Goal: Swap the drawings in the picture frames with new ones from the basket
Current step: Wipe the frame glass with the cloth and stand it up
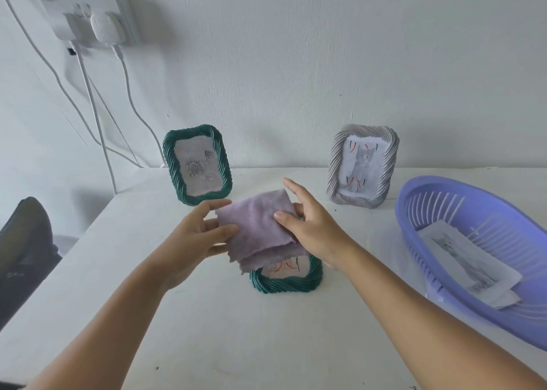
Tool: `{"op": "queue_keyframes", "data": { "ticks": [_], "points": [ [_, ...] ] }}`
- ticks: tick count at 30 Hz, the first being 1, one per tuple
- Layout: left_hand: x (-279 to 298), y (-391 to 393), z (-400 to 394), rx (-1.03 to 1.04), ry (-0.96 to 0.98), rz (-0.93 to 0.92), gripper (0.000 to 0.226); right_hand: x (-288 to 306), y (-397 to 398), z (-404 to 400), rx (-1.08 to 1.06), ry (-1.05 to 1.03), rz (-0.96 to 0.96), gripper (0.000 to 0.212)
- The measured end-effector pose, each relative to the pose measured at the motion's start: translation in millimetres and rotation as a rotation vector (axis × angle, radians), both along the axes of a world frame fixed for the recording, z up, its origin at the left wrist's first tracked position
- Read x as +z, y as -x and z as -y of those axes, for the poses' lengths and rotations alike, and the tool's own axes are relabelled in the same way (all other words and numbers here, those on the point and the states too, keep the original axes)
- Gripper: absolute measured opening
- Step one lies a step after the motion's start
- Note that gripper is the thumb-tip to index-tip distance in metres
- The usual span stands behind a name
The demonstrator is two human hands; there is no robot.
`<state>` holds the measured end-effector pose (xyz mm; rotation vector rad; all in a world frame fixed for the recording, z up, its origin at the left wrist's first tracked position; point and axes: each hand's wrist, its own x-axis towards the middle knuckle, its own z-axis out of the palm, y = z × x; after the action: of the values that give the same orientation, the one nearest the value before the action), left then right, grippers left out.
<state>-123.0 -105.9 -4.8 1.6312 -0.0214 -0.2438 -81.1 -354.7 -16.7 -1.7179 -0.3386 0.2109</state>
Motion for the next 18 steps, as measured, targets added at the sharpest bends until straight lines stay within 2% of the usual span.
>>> {"op": "queue_keyframes", "data": {
  "ticks": [6, 10, 12, 14, 18],
  "points": [
    [-2.2, 3.8, 32.4, 0.013, 0.025, -0.083, 0.093, -13.0, 0.9, 26.7, 0.036, 0.064, -0.141, 0.083],
    [-6.7, 6.2, 44.2, 0.019, 0.097, -0.166, 0.093, -14.4, -0.9, 53.0, 0.106, -0.004, -0.284, 0.087],
    [-9.6, 1.6, 49.9, 0.042, 0.069, -0.180, 0.094, -15.4, -3.7, 60.6, 0.075, 0.034, -0.257, 0.087],
    [-15.2, -7.1, 54.1, 0.092, -0.083, -0.139, 0.095, -17.7, -7.0, 60.1, 0.001, 0.205, -0.157, 0.089],
    [-28.7, -24.5, 62.9, 0.042, -0.640, 0.063, 0.094, -26.2, -15.0, 51.3, -0.106, 0.512, 0.035, 0.085]
  ]
}}
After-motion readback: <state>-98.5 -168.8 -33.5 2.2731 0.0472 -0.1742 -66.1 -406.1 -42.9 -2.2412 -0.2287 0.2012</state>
